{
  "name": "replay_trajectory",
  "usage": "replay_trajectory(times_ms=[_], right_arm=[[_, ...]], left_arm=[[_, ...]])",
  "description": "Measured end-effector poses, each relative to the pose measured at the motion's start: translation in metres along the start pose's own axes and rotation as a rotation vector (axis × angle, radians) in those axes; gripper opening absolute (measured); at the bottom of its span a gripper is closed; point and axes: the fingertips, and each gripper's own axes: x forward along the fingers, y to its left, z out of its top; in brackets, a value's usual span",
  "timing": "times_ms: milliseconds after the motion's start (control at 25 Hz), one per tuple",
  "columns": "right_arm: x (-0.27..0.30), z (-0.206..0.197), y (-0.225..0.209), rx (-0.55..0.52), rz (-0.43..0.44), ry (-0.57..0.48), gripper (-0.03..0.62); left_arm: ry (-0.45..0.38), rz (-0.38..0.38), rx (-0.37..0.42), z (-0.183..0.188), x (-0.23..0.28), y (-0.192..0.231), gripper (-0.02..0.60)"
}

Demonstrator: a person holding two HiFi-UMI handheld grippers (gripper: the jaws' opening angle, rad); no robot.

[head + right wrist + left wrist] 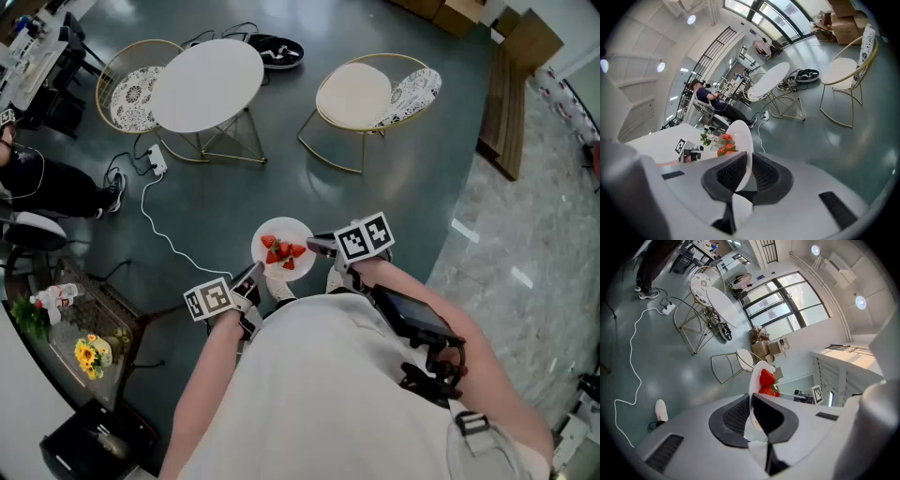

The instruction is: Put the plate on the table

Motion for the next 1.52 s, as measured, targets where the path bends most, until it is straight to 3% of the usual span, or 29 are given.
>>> replay_trajectory(times_ms=[240, 1520], right_arm=[[-0.046, -0.028, -0.019, 0.055, -0.031, -0.036, 0.02], [-0.04, -0.025, -0.034, 0.14, 0.007, -0.091, 0.021]], left_arm=[[0.101, -0.012, -0.012, -0.039, 0.029, -0.02, 0.012], [0.12, 0.045, 0.067, -0.03, 0.035, -0.02, 0.012]])
